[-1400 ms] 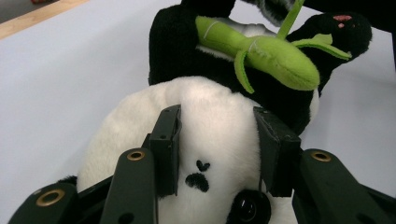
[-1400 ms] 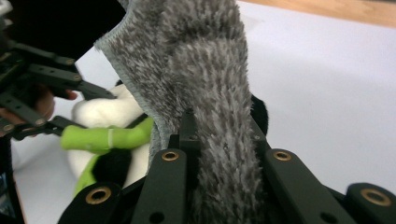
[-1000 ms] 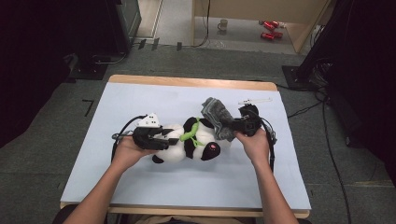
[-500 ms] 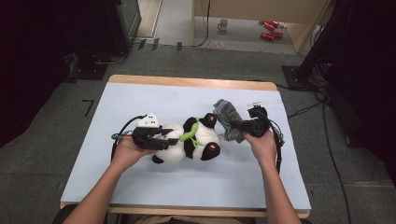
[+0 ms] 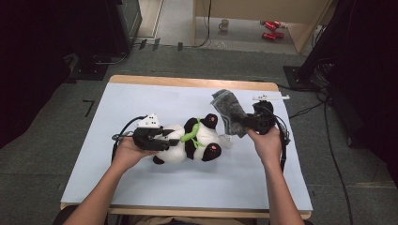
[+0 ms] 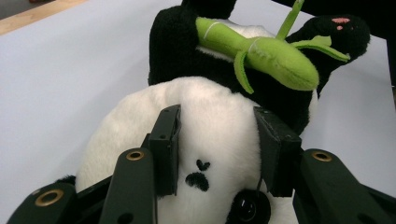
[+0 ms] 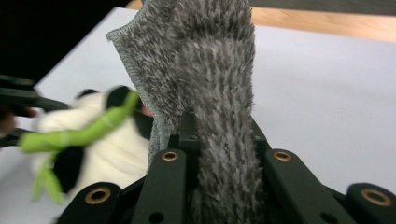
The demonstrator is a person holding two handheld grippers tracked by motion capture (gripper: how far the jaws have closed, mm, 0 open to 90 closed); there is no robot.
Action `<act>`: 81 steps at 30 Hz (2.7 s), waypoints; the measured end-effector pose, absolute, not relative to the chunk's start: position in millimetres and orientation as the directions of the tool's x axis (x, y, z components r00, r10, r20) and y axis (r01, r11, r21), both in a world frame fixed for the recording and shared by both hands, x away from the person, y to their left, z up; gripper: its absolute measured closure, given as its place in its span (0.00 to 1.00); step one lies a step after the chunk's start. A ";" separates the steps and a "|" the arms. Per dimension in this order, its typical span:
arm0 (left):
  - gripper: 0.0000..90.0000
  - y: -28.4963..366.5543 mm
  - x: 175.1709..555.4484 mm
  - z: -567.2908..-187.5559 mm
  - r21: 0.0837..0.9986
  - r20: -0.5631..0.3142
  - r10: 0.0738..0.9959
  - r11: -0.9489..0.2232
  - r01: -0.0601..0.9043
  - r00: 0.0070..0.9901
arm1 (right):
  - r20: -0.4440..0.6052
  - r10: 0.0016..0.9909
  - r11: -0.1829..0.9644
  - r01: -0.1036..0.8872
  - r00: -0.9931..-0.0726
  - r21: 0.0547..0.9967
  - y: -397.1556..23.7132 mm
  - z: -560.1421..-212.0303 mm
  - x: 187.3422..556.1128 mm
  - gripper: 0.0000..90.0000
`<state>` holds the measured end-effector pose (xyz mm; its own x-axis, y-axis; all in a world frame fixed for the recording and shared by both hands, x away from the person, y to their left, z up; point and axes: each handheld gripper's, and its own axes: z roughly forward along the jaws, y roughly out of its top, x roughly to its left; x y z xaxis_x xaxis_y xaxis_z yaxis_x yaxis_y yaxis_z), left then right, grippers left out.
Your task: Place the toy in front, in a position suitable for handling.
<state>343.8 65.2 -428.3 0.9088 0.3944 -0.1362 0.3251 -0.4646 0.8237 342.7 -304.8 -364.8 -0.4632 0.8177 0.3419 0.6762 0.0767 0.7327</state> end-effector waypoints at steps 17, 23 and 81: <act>0.62 64.4 343.3 -428.8 0.826 -0.141 0.399 -0.458 0.330 0.906 | 0.392 0.773 0.118 0.721 -0.498 0.683 -273.5 -398.8 354.1 0.86; 0.62 64.6 343.4 -428.8 0.826 -0.143 0.402 -0.456 0.332 0.905 | 0.371 0.805 0.118 0.737 -0.464 0.665 -284.8 -405.6 355.4 0.86; 0.62 64.3 364.6 -429.9 0.818 -0.228 0.443 -0.397 0.418 0.867 | 0.396 0.699 0.268 0.731 -0.596 0.627 -239.6 -377.7 320.3 0.85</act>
